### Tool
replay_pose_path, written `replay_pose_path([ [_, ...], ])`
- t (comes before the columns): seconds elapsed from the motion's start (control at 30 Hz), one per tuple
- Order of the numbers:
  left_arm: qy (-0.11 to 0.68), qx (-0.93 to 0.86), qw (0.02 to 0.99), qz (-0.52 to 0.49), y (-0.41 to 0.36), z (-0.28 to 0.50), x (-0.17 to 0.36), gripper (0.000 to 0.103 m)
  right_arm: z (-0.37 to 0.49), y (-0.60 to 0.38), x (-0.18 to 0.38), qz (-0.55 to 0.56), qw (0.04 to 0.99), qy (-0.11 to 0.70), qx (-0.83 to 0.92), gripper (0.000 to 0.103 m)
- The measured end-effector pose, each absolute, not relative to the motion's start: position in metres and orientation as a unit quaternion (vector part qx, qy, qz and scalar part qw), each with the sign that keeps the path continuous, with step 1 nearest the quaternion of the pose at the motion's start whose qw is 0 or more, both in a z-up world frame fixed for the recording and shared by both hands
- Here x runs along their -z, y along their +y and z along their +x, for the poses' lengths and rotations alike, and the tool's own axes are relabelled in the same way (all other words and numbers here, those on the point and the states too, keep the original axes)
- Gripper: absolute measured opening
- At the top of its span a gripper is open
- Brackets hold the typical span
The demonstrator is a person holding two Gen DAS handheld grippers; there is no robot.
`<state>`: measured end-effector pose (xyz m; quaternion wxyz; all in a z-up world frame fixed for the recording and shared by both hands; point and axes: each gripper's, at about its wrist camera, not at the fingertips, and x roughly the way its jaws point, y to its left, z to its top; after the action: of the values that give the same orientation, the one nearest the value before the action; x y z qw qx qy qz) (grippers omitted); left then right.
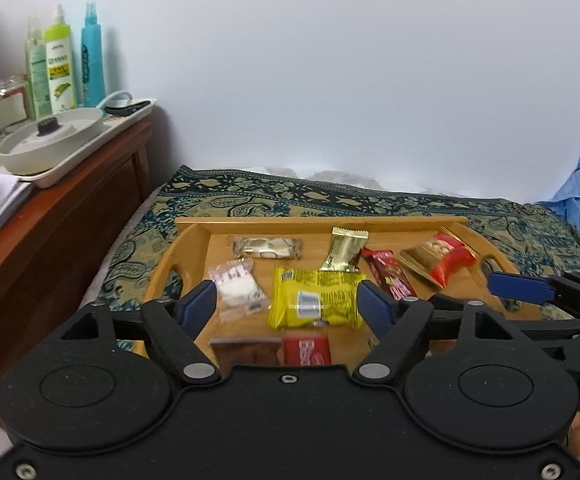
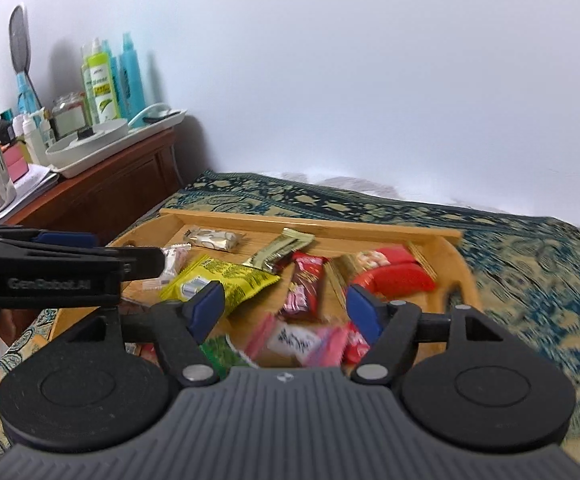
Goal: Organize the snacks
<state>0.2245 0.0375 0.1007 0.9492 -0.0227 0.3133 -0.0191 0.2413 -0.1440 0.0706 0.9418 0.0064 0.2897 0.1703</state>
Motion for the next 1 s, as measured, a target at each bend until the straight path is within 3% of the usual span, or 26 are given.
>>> replay_pose_path([
  [0.27,0.298,0.024,0.954,0.008,0.032,0.167,-0.111,0.084,0.19,-0.162,-0.069,0.038,0.953,0.268,-0.139,0.083],
  [0.73,0.303,0.014,0.953,-0.001,0.023,0.081,-0.131,0.085,0.115,-0.172,-0.084,0.02,0.964,0.236,-0.121,0.086],
  [1.0,0.303,0.008,0.953,0.003,0.018,0.039,-0.099,0.089,0.077,-0.177,-0.063,0.012,0.967,0.234,-0.103,0.088],
])
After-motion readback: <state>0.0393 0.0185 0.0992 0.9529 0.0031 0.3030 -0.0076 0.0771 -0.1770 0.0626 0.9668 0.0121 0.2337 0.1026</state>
